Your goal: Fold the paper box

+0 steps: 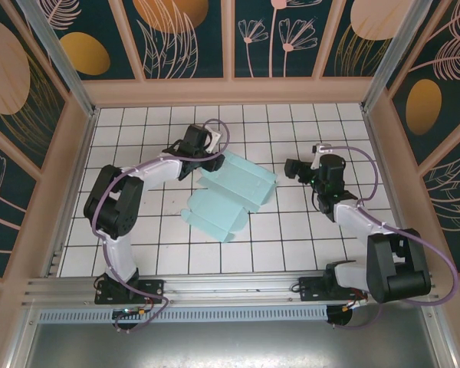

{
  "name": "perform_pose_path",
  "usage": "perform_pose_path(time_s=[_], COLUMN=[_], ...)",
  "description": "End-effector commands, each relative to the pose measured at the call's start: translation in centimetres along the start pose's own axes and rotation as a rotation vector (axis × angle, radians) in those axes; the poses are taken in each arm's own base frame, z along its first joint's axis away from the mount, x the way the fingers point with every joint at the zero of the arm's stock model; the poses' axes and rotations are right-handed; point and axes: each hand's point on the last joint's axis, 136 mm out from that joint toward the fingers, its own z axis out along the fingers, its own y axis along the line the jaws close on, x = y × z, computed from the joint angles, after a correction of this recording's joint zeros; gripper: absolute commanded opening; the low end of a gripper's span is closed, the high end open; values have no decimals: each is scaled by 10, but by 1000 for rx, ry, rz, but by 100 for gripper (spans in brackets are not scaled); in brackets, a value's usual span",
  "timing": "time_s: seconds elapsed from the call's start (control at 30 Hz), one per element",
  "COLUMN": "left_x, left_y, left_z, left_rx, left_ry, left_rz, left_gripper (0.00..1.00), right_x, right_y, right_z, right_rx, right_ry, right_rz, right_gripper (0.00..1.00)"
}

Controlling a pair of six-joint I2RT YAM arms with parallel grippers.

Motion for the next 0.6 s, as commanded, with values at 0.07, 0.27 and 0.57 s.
perform_pose_path(time_s=[0.07,0.27,0.57], left_x=[-17,-6,43], left_y=[7,10,-9], left_z=[-39,-78,-119], left_rx=[-28,-16,98], left_ry=[-123,-259,-347], left_rz=[-119,-403,-738], left_gripper=[99,99,99], right_x=[-23,-10,54], right_y=[13,31,67], right_z=[10,39,108], right_rx=[-52,-135,-309], right_ry=[0,109,468], right_rz=[-10,-74,-228], right_gripper=[99,99,91])
